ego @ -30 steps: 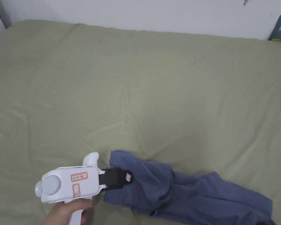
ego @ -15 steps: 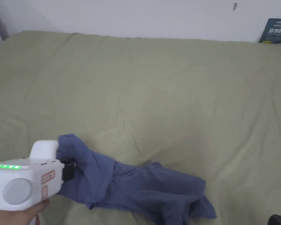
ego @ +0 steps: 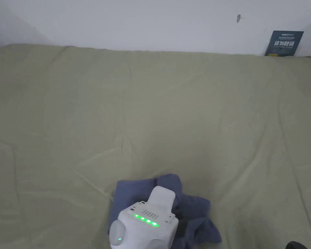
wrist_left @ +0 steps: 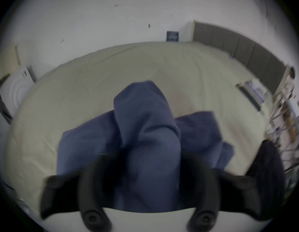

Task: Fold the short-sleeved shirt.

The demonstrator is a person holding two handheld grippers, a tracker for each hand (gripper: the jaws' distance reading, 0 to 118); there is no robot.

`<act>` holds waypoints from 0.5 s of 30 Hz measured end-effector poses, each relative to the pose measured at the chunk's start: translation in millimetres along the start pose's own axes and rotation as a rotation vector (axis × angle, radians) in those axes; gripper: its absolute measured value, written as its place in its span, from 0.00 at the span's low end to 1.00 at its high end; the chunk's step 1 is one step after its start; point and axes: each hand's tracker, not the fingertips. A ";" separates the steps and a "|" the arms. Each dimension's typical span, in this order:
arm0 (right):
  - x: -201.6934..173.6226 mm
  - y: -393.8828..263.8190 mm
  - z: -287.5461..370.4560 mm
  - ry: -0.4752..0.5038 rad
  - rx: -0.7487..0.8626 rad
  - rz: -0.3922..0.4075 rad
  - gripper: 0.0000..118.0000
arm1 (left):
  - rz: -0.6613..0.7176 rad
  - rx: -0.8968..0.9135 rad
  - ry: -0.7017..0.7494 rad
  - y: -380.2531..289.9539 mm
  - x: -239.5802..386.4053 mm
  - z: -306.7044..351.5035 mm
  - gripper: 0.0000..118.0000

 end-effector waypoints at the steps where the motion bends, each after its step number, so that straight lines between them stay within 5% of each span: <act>1: 1.8 0.2 0.4 0.001 -0.001 -0.005 0.00 | 0.032 -0.002 -0.087 1.4 -3.9 5.9 1.00; 5: 3.3 -0.4 -0.8 0.003 0.000 -0.005 0.00 | 0.183 0.149 -0.335 13.0 -41.9 55.3 0.99; 8: 2.5 -2.4 -3.8 0.007 -0.001 -0.009 0.00 | 0.321 0.229 -0.348 15.3 -81.3 71.4 1.00; 12: -1.5 -7.7 -8.8 0.019 -0.019 -0.016 0.00 | 0.443 0.120 -0.407 6.9 -106.8 31.1 0.99; 13: -2.4 -8.1 -8.6 0.024 -0.021 -0.016 0.00 | 0.460 0.091 -0.439 1.7 -103.8 15.4 0.92; 15: -3.6 -7.8 -7.5 0.027 -0.022 -0.013 0.00 | 0.456 0.032 -0.401 -6.4 -88.8 -11.7 0.21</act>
